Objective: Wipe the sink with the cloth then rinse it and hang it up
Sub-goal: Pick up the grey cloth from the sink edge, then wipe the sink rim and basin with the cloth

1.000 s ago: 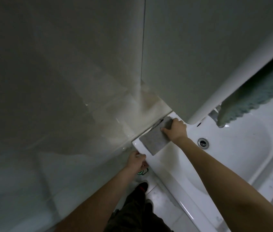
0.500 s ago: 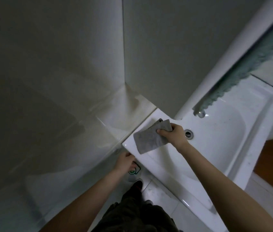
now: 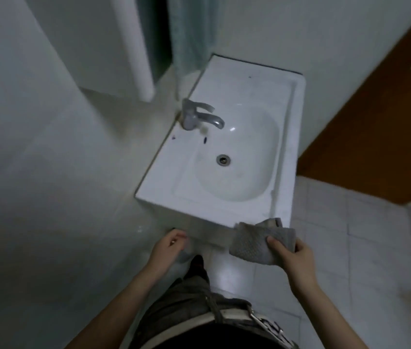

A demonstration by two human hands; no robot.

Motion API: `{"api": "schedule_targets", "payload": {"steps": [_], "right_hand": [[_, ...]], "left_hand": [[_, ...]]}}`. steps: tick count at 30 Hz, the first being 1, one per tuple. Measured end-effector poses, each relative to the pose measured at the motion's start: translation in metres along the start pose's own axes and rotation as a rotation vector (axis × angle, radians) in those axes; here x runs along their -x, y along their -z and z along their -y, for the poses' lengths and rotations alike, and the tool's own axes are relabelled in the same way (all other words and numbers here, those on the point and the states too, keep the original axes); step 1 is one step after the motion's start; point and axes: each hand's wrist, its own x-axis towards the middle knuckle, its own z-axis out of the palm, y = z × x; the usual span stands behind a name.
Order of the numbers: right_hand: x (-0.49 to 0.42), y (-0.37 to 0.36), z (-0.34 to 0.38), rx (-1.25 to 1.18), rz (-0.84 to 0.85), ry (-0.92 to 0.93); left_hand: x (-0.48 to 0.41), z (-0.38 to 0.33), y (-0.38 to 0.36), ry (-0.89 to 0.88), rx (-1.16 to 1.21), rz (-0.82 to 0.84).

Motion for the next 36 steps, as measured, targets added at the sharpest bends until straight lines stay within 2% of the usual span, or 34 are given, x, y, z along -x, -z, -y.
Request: {"api": "schedule_targets", "payload": {"steps": [6,13,20,26,31,36], "right_hand": [[0.095,0.122,-0.103,-0.176,-0.384,-0.170],[0.135,0.198,-0.157,-0.324,-0.621,-0.266],[0.093,0.246,-0.160,-0.369,-0.636,-0.267],[0.026,0.304,-0.152,-0.324,-0.648,-0.309],[-0.024,0.365,-0.133,-0.278,-0.703,-0.354],[-0.081,0.428,-0.102,-0.254,-0.724,-0.328]], "left_hand": [[0.058,0.016,-0.078,0.071,-0.139,0.230],[0.083,0.019,-0.130,0.075,-0.264,0.311],[0.067,0.007,-0.181,0.144,-0.356,0.327],[0.026,-0.026,-0.270,0.149,-0.346,0.334],[-0.007,-0.084,-0.366,0.119,-0.358,0.494],[-0.037,-0.154,-0.442,0.013,-0.318,0.506]]}}
